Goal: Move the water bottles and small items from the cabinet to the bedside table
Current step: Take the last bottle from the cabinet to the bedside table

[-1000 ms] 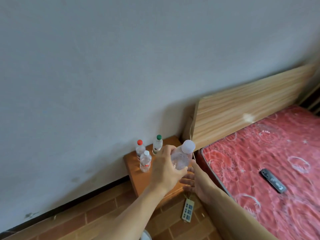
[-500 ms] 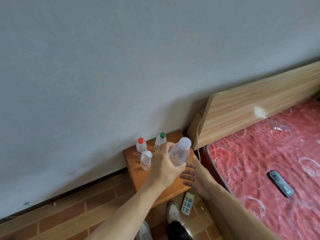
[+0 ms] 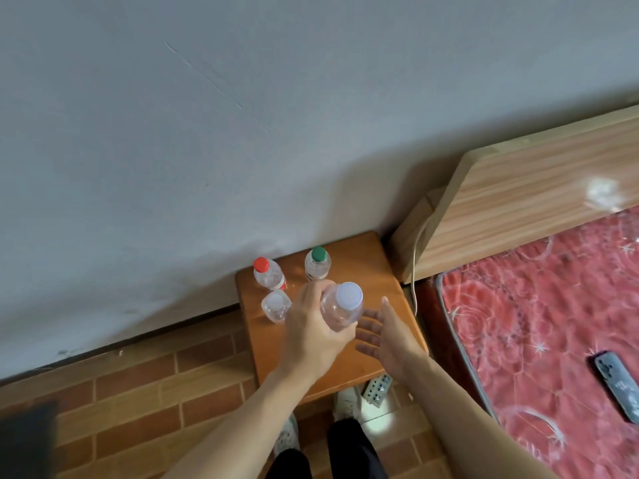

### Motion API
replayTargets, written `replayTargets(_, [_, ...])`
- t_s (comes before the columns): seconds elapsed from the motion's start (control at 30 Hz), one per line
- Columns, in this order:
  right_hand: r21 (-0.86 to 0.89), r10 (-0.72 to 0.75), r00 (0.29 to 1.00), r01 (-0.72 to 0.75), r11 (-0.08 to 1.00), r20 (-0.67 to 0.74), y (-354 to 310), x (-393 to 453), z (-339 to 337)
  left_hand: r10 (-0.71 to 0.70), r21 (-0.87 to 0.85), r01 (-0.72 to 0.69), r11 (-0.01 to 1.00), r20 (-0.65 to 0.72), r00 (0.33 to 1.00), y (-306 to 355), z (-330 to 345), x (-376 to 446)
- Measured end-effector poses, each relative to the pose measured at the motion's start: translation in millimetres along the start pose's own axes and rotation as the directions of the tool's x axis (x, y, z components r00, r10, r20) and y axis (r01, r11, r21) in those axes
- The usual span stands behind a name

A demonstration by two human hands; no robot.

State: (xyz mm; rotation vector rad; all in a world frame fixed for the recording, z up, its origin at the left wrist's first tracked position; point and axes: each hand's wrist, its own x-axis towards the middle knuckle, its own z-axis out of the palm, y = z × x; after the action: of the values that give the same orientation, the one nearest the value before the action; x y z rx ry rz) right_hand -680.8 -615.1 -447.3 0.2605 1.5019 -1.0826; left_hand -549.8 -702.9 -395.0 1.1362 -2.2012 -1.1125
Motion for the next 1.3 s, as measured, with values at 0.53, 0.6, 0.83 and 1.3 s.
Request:
replayTargets(0.53, [-0.040, 0.094, 0.995, -0.092, 0.995, 0.045, 38.0, 163.4, -9.6, -0.132, 0.049, 0.142, 0.989, -0.167, 0.977, -123.8, 109.0, 28.9])
replayTargets(0.6, [-0.052, 0.084, 0.994, -0.081, 0.995, 0.064, 38.6, 172.2, -9.3, -0.147, 0.052, 0.159, 0.986, -0.180, 0.973, -131.6, 114.8, 30.7])
replayTargets(0.83, [-0.109, 0.087, 0.994, -0.079, 0.991, 0.070, 42.4, 179.7, -0.1, -0.232, 0.053, 0.243, 0.969, -0.159, 0.960, -143.6, 121.2, 32.6])
replayTargets(1.3, [-0.171, -0.028, 0.997, 0.040, 0.985, 0.071, -4.5, 117.7, 19.0, -0.184, 0.125, 0.200, 0.972, -0.126, 0.975, -91.7, 67.2, 41.4])
